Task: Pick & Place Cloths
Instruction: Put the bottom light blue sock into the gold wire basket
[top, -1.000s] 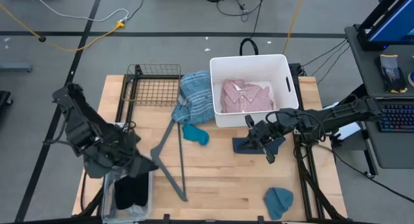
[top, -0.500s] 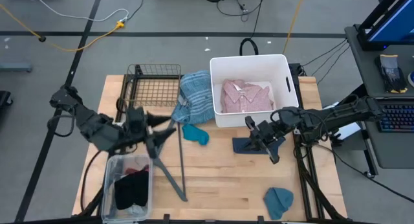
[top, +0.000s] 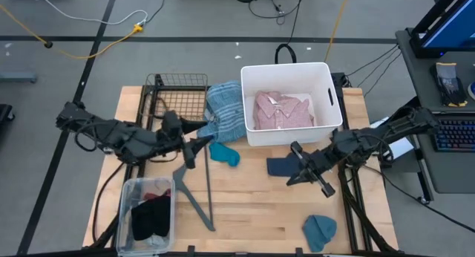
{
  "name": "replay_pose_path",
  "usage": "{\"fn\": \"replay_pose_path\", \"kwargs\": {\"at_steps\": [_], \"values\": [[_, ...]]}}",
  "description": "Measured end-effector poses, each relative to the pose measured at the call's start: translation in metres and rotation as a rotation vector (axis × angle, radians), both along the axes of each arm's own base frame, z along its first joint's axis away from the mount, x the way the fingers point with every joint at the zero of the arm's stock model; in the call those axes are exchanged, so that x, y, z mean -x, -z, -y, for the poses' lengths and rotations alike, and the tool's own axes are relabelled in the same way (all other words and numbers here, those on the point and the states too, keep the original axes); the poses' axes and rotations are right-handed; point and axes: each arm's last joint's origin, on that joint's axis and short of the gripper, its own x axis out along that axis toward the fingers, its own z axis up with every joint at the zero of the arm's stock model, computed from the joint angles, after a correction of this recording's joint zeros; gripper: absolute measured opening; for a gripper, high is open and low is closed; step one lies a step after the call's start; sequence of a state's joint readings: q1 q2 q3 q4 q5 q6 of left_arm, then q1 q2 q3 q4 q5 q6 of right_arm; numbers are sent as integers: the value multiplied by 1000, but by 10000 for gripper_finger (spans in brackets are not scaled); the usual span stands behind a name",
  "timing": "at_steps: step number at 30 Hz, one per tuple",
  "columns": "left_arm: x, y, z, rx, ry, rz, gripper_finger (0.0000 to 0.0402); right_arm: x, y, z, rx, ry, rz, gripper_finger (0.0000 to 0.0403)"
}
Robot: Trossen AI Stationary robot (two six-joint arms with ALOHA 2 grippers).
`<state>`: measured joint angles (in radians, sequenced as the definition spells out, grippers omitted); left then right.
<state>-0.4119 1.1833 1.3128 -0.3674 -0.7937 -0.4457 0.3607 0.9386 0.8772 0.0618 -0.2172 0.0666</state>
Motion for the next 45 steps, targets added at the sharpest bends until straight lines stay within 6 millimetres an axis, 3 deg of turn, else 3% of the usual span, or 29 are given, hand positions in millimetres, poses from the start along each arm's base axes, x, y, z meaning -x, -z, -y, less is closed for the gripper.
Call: {"fn": "replay_pose_path", "kwargs": {"at_steps": [7, 15, 24, 27, 34, 45], "values": [[-24, 14, -7, -105, 81, -110, 255, 15, 13, -19, 58, 26, -139, 4], [-41, 25, -14, -92, 143, -154, 255, 36, 40, -30, 144, 90, -447, 4], [-42, 26, -15, -74, 139, -149, 255, 55, 63, -36, 200, 95, -751, 4], [-42, 25, -15, -72, 139, -145, 255, 60, 68, -45, 196, 11, -824, 4], [-42, 26, -15, -72, 139, -146, 255, 72, 79, -71, 248, -170, -918, 4], [-42, 26, -15, -70, 139, -146, 255, 71, 103, -99, 264, -133, -1076, 6]]}}
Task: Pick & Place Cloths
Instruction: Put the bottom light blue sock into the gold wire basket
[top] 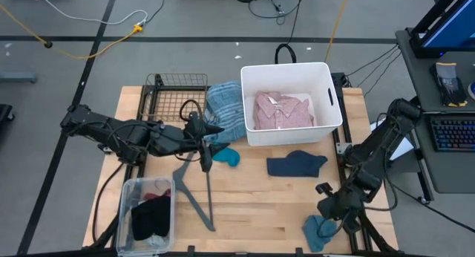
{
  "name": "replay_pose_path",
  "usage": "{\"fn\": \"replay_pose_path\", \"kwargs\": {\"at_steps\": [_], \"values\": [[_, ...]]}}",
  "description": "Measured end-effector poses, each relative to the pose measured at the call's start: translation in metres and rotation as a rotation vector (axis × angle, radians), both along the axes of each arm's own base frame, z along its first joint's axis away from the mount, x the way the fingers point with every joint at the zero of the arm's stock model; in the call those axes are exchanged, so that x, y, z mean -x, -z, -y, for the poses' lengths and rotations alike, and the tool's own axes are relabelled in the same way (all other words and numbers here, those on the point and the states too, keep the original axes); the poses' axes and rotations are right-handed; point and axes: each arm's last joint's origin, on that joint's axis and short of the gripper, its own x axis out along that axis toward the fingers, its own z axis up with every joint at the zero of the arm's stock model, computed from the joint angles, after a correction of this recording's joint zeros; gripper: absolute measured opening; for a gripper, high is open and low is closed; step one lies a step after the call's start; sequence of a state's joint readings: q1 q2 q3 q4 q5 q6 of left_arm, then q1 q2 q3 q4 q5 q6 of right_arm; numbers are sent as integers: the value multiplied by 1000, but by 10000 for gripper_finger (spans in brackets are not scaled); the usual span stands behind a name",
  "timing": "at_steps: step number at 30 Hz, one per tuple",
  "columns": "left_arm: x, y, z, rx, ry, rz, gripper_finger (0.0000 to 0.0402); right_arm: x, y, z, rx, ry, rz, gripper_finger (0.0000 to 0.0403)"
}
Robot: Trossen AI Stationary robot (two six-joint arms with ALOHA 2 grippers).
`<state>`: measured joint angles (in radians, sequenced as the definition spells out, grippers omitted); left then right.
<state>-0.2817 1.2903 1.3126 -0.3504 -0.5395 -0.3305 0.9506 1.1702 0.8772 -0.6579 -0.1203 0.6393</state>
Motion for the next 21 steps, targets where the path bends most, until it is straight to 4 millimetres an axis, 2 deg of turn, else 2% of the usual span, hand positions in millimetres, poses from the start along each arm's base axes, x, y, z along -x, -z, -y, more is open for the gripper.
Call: {"fn": "replay_pose_path", "kwargs": {"at_steps": [5, 12, 17, 21], "values": [[0, 0, 1, 9, 24, -1, 255, -2, 11, -7, 1, 18, -109, 42], [0, 0, 2, 28, 47, 1, 255, -5, 17, -10, 13, 91, -166, 128], [0, 0, 2, 32, 46, 3, 255, -7, 16, -13, -17, 105, -153, 176], [0, 0, 2, 35, 47, 4, 255, -10, 17, -15, -13, 115, -95, 191]]}}
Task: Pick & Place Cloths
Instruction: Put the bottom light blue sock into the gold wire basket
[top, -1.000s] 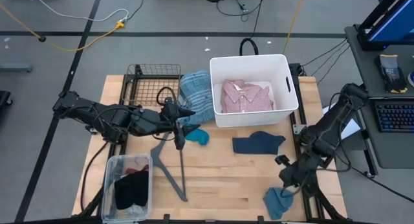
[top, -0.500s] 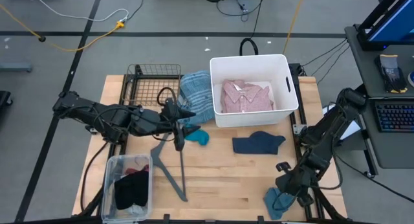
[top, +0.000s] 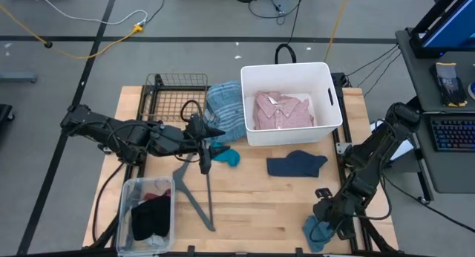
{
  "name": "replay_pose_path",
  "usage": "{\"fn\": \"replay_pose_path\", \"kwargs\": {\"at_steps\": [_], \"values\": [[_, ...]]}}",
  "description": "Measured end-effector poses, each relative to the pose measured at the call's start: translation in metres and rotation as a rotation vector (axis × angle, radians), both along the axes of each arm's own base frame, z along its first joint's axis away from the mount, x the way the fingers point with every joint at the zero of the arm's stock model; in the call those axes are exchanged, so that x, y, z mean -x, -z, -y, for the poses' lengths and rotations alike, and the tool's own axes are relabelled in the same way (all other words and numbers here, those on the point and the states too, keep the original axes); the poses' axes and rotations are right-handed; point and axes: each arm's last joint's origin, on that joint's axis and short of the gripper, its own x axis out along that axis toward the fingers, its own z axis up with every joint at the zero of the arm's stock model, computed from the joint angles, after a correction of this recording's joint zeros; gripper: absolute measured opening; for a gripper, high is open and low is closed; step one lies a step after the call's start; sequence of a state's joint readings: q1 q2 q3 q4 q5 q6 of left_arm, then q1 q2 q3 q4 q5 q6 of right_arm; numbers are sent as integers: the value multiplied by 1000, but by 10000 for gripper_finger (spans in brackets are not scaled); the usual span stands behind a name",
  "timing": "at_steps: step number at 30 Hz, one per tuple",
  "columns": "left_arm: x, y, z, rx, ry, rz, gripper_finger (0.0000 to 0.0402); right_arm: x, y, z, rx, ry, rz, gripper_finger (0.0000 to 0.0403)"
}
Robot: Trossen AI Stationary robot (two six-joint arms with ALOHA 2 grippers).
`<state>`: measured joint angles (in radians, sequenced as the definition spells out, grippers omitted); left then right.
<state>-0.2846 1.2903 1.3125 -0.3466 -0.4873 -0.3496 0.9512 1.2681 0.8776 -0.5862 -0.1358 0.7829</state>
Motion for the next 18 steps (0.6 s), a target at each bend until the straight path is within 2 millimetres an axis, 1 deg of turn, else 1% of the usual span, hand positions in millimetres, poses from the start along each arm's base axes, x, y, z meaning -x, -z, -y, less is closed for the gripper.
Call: {"fn": "replay_pose_path", "kwargs": {"at_steps": [3, 8, 18], "values": [[0, 0, 2, 0, 6, 0, 255, -2, 5, -1, 42, -3, 22, 190], [1, 0, 5, -3, 19, -1, 255, -5, 17, -6, 96, -42, 9, 186], [2, 0, 7, -5, 18, 0, 255, -12, 47, -12, 248, -147, -19, 185]]}}
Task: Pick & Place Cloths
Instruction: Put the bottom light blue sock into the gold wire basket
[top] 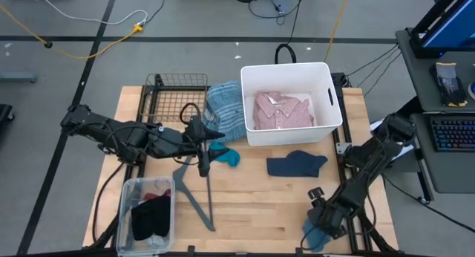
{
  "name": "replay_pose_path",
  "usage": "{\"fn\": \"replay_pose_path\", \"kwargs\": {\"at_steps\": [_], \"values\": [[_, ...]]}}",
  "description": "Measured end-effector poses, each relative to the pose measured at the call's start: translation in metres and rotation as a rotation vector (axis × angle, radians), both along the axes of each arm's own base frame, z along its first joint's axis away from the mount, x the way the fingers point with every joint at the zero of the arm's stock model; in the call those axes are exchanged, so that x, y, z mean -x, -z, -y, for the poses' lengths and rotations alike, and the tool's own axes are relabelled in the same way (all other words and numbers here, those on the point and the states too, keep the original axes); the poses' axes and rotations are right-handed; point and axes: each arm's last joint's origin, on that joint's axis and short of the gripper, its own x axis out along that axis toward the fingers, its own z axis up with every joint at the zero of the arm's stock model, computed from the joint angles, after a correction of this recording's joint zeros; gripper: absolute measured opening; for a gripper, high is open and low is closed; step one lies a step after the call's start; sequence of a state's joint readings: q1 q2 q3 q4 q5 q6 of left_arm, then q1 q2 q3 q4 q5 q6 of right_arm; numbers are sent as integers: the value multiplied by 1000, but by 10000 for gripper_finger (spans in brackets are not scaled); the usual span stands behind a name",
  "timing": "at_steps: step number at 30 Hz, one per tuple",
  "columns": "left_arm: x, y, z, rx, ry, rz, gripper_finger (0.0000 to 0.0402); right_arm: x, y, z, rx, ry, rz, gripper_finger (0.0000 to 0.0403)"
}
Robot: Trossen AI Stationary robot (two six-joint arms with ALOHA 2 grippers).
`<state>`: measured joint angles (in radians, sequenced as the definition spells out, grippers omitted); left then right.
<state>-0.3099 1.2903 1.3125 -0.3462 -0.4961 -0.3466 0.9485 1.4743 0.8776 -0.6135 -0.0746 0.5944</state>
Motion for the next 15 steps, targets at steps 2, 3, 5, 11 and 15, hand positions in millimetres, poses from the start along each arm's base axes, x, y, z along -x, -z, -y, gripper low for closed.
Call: {"fn": "replay_pose_path", "kwargs": {"at_steps": [2, 3, 5, 11, 15], "values": [[0, 0, 0, 0, -1, 0, 255, -1, 7, -2, 26, -8, -16, 185], [0, 0, 0, 0, -1, 0, 255, -2, 11, -3, 40, -8, -26, 185], [0, 0, 0, 2, -1, 0, 255, -3, 18, -4, 60, -7, -42, 185], [0, 0, 0, 2, -2, 0, 255, -4, 21, -5, 70, -2, -49, 179], [0, 0, 0, 2, -2, 0, 255, -5, 21, -4, 71, 2, -51, 147]]}}
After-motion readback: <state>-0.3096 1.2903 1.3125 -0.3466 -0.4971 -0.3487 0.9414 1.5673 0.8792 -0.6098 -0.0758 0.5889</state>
